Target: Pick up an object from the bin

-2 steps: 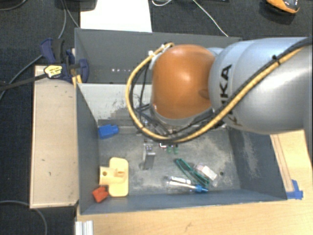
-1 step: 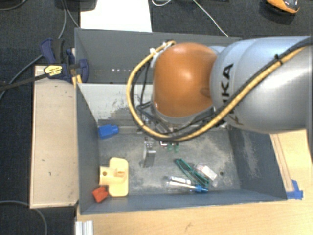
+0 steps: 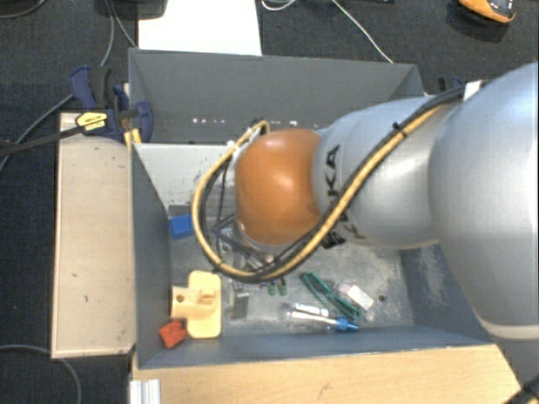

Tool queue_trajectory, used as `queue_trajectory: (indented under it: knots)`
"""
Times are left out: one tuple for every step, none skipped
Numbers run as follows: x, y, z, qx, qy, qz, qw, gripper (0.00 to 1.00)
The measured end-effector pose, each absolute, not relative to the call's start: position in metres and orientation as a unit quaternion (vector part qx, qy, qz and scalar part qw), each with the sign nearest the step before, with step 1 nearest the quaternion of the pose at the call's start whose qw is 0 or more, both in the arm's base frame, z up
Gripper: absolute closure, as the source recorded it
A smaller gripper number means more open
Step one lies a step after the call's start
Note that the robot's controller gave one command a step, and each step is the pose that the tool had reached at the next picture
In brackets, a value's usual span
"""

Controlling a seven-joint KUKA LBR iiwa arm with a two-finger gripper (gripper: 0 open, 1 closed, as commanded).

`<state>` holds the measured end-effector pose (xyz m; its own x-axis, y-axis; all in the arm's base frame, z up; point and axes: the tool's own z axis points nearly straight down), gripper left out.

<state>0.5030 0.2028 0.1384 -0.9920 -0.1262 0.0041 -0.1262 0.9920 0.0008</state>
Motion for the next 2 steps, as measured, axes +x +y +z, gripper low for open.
queue_trajectory:
  knots:
    - [0.496, 0.241, 0.12, 0.128, -0.992, -0.001, -0.001, 0.0]
    - [0.488, 0.226, 0.084, 0.178, -0.984, 0.0, 0.002, 0.0]
